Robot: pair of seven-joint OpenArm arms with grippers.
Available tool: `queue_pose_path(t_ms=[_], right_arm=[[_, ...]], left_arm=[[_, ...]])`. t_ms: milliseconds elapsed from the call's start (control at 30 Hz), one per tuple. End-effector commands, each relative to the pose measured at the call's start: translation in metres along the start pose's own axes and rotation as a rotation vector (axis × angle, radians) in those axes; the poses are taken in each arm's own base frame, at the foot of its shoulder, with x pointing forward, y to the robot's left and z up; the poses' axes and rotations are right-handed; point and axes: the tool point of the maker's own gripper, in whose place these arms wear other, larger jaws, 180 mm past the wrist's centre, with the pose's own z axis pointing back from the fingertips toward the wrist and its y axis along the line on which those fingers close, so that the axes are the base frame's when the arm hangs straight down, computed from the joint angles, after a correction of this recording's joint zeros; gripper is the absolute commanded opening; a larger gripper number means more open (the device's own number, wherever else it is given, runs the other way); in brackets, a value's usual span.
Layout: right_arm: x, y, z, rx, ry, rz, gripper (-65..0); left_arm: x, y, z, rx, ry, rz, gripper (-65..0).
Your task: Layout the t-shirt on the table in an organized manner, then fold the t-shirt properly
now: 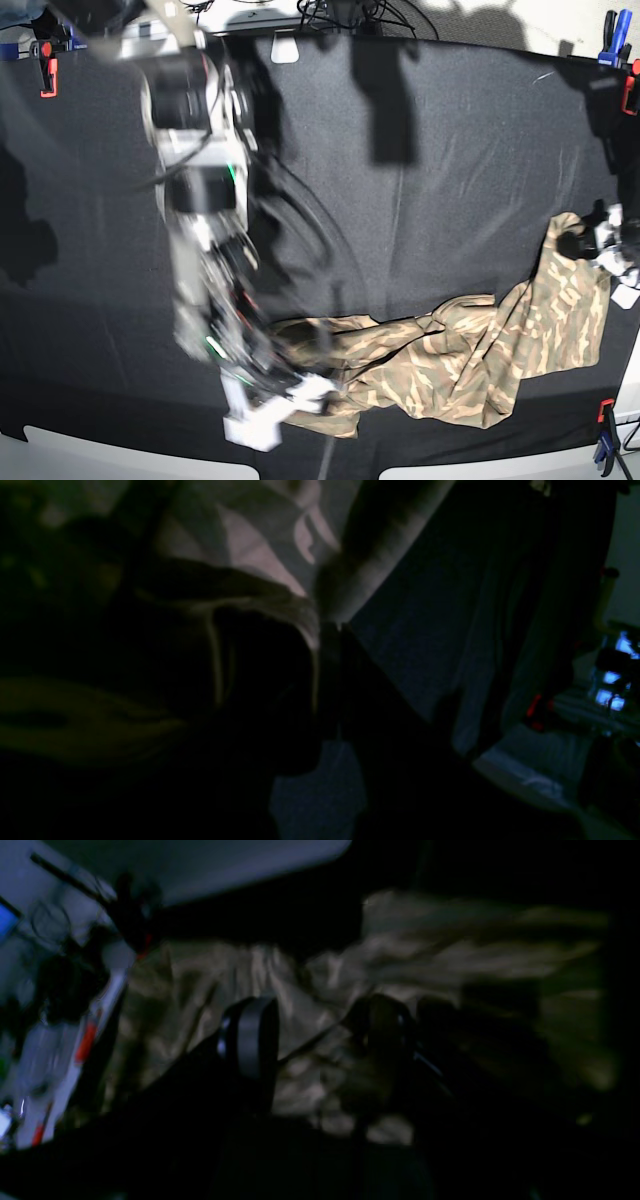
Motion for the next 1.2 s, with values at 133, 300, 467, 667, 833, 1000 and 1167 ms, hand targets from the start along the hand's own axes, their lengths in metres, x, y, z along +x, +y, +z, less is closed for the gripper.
queue_pose_path(t_ms=[133, 300, 467, 667, 833, 1000, 1167], right_arm=[[0.027, 0.027, -0.025, 0.034, -0.001, -0.050, -42.6], [0.021, 0.016, -0.033, -0.026, -0.012, -0.103, -42.6], [-0.016, -0.005, -0.037, -0.120, 0.069, -0.113, -42.6], [-0.025, -0.013, -0.038, -0.150, 0.062, -0.115, -46.1], [-0.021, -0.017, -0.038, -0.169, 0.037, -0.097, -53.2], [-0.046, -0.017, -0.036, -0.172, 0.169, -0.021, -60.0], [-0.080, -0.044, -0.024, -0.277, 0.323, 0.216, -65.0]], left_arm=[[0.021, -0.005, 0.014, -0.007, -0.052, -0.028, -65.0], [0.021, -0.005, 0.014, -0.007, -0.053, -0.028, -65.0], [0.021, -0.005, 0.014, -0.007, -0.052, -0.028, -65.0], [0.021, -0.005, 0.014, -0.007, -0.053, -0.028, -65.0], [0.021, -0.005, 0.014, -0.007, -0.052, -0.028, -65.0], [0.021, -0.005, 0.014, -0.007, -0.053, -0.028, -65.0], [0.021, -0.005, 0.014, -0.007, -0.053, -0.028, -65.0]])
